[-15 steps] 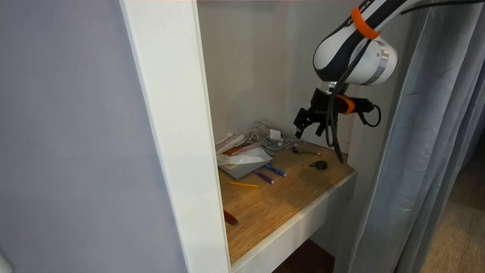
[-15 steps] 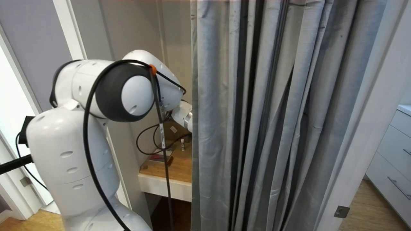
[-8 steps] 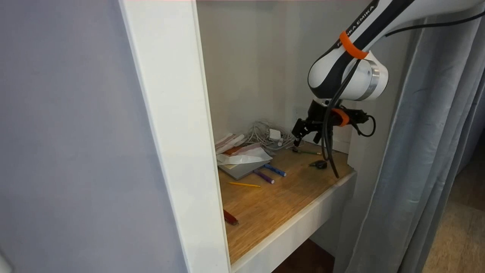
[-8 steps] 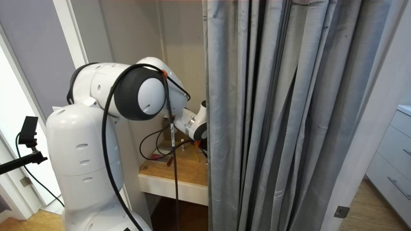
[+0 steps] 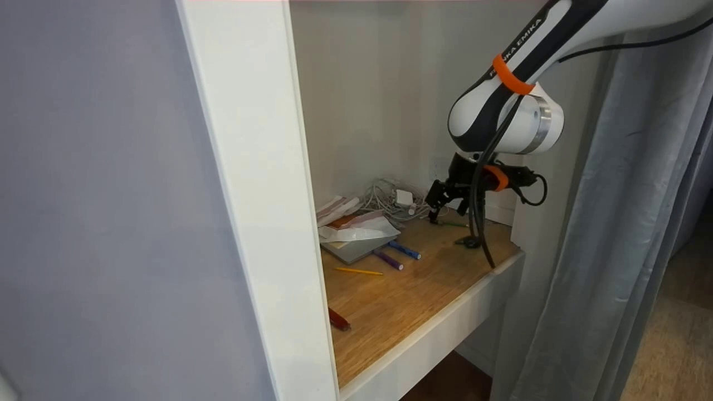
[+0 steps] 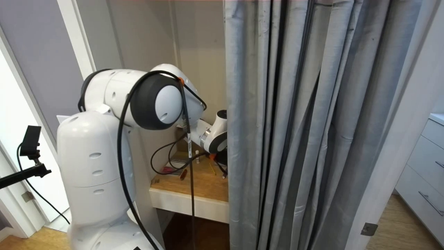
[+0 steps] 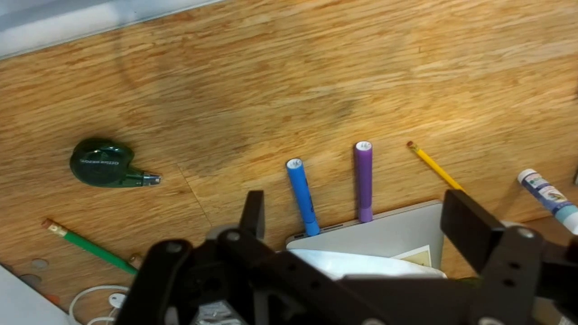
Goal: Pick up the blue marker and use it to flip the light switch in the closet downwards, put the blue marker back on the shelf
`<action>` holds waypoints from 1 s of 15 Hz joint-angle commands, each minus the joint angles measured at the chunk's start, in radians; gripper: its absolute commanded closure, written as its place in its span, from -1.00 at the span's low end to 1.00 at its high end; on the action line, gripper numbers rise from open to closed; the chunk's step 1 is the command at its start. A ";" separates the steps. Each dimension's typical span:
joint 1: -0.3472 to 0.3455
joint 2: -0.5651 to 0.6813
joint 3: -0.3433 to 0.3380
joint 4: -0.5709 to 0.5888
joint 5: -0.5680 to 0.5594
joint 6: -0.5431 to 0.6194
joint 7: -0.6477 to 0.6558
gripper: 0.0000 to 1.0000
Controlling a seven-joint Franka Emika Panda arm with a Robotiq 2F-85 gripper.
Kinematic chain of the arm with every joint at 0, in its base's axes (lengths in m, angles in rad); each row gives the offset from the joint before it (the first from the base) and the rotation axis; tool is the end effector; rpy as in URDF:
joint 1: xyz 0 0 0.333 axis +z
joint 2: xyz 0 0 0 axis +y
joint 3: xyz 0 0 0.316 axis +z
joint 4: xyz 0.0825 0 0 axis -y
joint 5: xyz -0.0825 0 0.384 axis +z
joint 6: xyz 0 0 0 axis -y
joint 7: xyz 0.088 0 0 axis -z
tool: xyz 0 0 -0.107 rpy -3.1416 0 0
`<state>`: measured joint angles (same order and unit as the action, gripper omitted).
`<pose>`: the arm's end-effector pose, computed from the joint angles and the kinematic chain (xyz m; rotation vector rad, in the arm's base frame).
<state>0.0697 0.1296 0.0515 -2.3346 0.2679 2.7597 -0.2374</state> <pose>0.5392 0.0544 0.3105 -2.9776 -0.1835 -0.4519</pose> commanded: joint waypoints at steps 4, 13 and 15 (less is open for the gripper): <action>0.001 0.226 0.022 0.098 -0.117 0.215 0.070 -1.00; 0.024 0.470 -0.019 0.245 -0.261 0.365 0.130 -1.00; 0.010 0.438 -0.010 0.208 -0.264 0.353 0.129 -1.00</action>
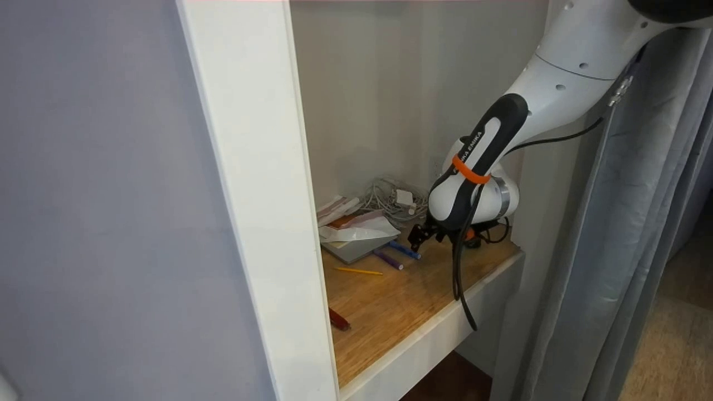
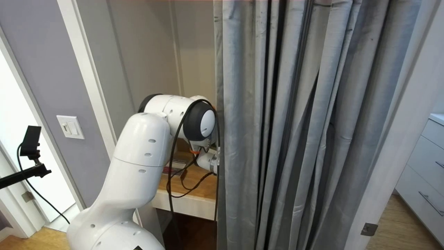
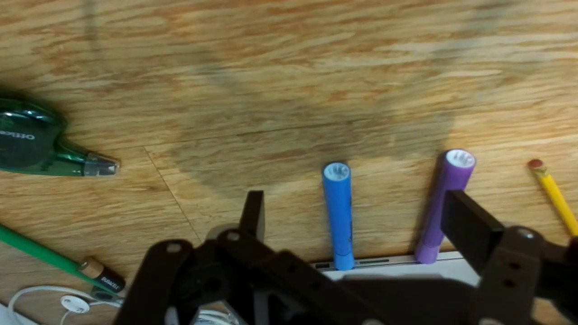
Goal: Pick up the blue marker and use it to flip the light switch in the closet downwards, put the blue marker back on the shelf
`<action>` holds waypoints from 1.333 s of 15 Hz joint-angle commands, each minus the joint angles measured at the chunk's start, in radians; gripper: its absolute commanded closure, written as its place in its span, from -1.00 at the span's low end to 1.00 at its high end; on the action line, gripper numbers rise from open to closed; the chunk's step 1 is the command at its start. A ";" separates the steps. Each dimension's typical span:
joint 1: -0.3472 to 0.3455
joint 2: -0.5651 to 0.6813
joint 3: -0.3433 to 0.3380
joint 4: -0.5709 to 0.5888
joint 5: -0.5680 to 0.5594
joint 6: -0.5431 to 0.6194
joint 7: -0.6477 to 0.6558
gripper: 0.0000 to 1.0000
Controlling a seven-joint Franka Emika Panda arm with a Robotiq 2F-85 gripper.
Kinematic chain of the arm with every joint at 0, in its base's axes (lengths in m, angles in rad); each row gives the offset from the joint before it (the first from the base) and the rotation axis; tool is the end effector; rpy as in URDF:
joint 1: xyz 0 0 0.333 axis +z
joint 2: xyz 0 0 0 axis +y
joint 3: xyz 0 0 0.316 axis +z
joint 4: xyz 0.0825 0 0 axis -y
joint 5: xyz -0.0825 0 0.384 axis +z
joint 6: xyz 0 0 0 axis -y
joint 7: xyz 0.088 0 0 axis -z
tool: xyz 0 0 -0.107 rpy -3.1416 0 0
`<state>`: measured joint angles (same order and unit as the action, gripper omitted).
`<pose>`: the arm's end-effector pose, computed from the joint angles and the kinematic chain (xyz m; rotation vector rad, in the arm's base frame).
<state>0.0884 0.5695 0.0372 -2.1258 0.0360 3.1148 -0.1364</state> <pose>0.5997 0.0721 0.1821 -3.0309 -0.3287 -0.6492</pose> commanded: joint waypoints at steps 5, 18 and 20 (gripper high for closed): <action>-0.008 0.038 0.002 0.038 -0.038 -0.002 0.027 -1.00; 0.000 0.139 -0.019 0.102 -0.115 0.109 -0.002 -1.00; -0.001 0.157 -0.015 0.117 -0.116 0.123 -0.003 -1.00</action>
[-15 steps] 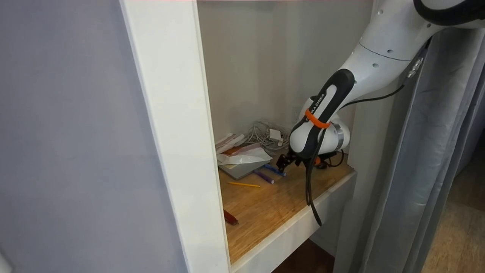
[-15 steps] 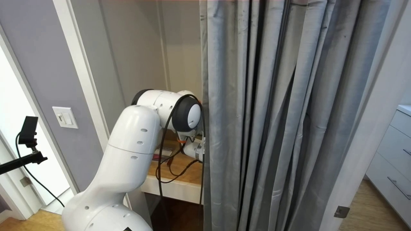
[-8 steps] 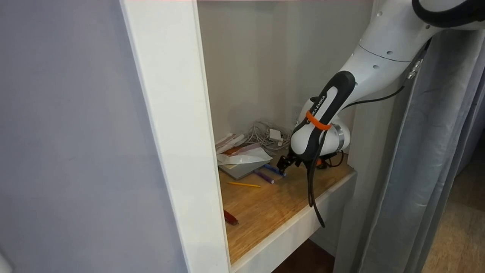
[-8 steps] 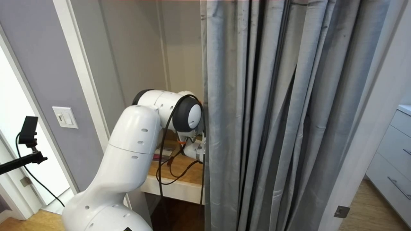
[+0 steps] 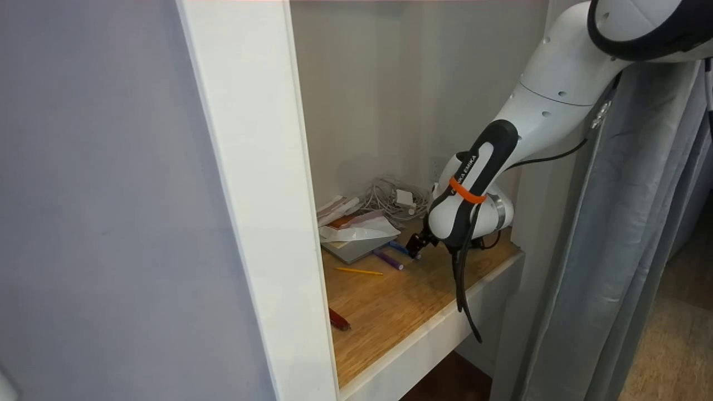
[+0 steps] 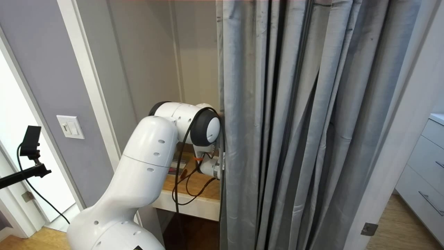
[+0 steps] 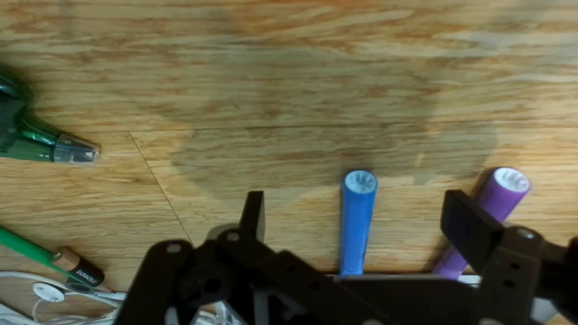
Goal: Pick up the blue marker and use it to flip the light switch in the closet downwards, put the blue marker back on the shelf
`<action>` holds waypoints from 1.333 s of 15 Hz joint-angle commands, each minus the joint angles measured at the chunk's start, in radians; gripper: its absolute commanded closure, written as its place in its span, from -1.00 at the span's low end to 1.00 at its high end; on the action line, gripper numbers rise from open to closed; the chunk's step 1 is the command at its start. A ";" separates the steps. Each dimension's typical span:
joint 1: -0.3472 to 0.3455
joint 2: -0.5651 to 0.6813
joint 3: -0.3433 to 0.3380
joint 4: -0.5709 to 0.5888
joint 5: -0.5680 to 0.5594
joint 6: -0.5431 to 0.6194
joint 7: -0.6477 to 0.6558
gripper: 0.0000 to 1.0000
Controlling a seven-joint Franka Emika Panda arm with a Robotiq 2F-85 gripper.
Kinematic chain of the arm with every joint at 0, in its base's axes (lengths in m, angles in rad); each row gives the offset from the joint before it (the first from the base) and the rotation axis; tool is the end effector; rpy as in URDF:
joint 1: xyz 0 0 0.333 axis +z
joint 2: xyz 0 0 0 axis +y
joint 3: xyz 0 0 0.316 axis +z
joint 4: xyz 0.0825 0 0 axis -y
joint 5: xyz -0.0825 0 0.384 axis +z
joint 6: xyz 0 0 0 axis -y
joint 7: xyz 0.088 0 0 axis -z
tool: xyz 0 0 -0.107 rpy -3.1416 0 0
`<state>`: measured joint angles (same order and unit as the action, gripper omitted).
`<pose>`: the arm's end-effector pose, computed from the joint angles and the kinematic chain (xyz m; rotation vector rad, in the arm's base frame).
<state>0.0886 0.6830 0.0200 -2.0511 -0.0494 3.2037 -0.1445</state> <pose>0.6141 0.0712 0.1507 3.0166 0.4492 0.7299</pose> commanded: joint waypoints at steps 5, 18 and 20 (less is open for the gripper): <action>-0.003 0.077 0.003 0.073 -0.038 0.045 0.002 -1.00; -0.046 0.103 0.057 0.096 -0.069 0.056 -0.023 0.88; -0.053 0.084 0.064 0.074 -0.064 0.049 -0.018 0.82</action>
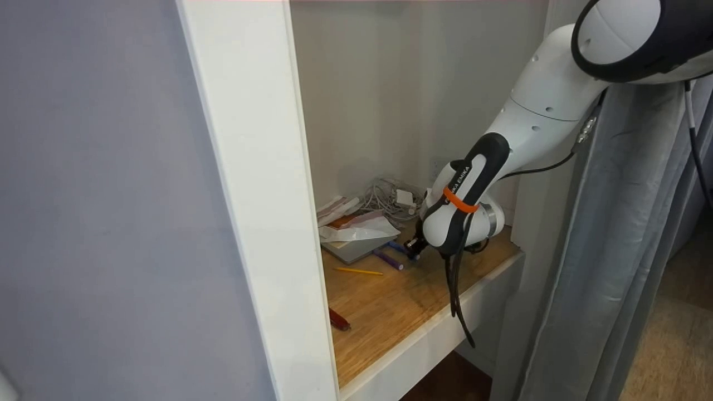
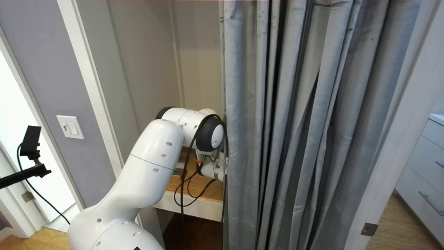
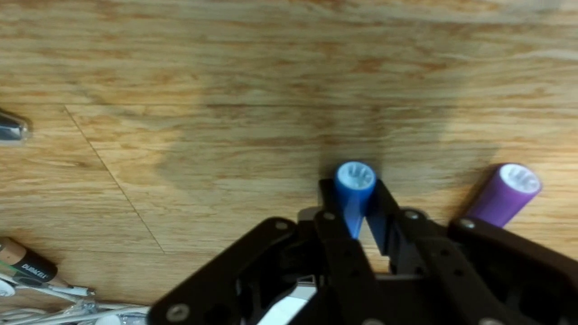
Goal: Pick up the blue marker and use it to flip the light switch in the closet downwards, put the blue marker back on the shelf
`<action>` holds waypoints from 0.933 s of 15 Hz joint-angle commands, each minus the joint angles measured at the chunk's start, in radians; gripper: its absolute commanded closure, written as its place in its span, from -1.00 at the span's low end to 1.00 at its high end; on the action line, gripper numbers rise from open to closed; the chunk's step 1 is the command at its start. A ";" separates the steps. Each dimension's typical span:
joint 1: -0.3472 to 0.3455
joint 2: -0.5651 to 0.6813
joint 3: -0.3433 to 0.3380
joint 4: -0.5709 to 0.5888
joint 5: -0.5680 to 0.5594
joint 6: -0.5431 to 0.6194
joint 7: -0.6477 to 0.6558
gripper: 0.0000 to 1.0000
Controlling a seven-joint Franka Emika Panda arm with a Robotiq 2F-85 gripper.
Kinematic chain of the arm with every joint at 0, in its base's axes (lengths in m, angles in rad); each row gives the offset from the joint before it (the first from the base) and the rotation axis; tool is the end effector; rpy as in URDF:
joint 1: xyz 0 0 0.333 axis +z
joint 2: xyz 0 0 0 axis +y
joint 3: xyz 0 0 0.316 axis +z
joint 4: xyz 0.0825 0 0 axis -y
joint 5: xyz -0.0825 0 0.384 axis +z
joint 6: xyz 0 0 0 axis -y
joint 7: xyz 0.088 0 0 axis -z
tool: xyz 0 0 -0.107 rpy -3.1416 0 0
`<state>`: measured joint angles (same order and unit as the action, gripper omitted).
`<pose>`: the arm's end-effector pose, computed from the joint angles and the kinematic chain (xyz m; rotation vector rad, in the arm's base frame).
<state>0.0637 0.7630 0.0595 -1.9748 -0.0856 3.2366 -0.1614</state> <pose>0.6277 0.0839 0.1327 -2.9858 -0.5201 -0.7763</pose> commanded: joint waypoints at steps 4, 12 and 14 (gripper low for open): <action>-0.114 -0.091 0.118 -0.106 -0.012 0.019 0.016 0.81; -0.395 -0.266 0.414 -0.241 0.073 0.049 0.167 0.83; -0.454 -0.259 0.481 -0.222 0.107 0.047 0.217 0.84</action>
<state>-0.2951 0.5197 0.4352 -2.1829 -0.0305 3.2698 -0.0092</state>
